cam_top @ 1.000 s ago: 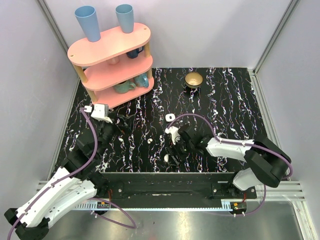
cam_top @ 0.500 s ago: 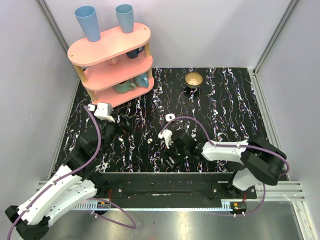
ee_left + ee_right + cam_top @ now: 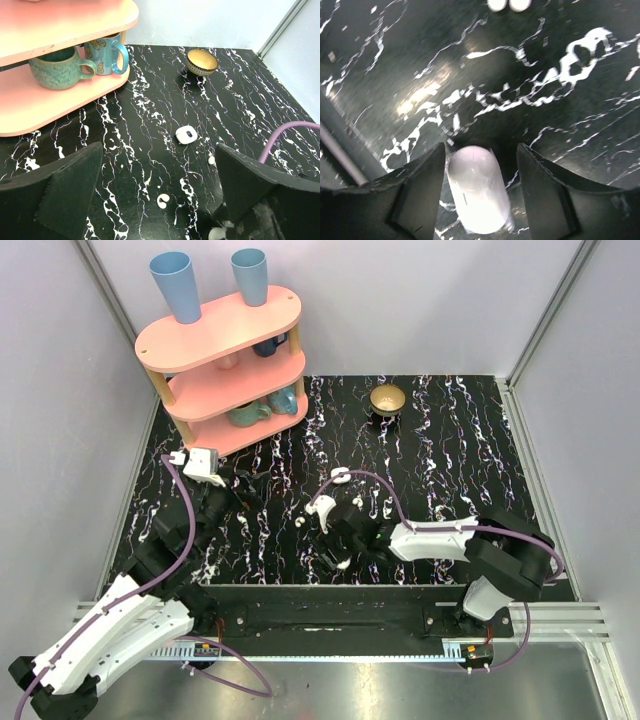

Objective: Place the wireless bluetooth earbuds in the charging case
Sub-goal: Move the charging case to the corner of the board.

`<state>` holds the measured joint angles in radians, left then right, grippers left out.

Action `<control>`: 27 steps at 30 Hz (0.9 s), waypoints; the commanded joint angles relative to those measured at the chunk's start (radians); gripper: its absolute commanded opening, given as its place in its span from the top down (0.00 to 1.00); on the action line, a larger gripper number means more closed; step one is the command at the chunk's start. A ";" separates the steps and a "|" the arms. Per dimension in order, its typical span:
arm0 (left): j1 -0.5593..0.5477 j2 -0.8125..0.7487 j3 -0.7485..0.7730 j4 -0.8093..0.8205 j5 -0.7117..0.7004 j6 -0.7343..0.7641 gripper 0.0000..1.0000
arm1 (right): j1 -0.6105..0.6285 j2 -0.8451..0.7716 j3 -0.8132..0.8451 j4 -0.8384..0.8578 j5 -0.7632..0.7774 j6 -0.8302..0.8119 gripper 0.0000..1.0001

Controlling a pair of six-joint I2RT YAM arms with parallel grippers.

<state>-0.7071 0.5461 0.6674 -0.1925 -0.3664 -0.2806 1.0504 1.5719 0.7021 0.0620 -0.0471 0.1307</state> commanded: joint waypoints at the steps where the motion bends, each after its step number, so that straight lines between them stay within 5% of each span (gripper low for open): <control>1: -0.002 -0.008 0.021 0.015 0.004 0.000 0.01 | 0.005 0.092 0.033 -0.137 0.219 0.076 0.35; 6: -0.002 -0.005 0.027 0.010 0.004 -0.002 0.01 | 0.003 0.120 0.059 -0.186 0.308 0.128 0.40; 13: -0.003 -0.008 0.029 0.007 0.009 -0.019 0.01 | 0.005 0.017 0.016 -0.169 0.207 0.129 0.24; 27: -0.002 -0.011 0.031 -0.004 0.029 -0.032 0.01 | 0.020 -0.039 0.017 -0.241 0.159 0.247 0.18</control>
<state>-0.7071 0.5365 0.6674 -0.1944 -0.3614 -0.3073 1.0531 1.5398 0.7254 -0.1028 0.1711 0.3431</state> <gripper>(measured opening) 0.988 0.786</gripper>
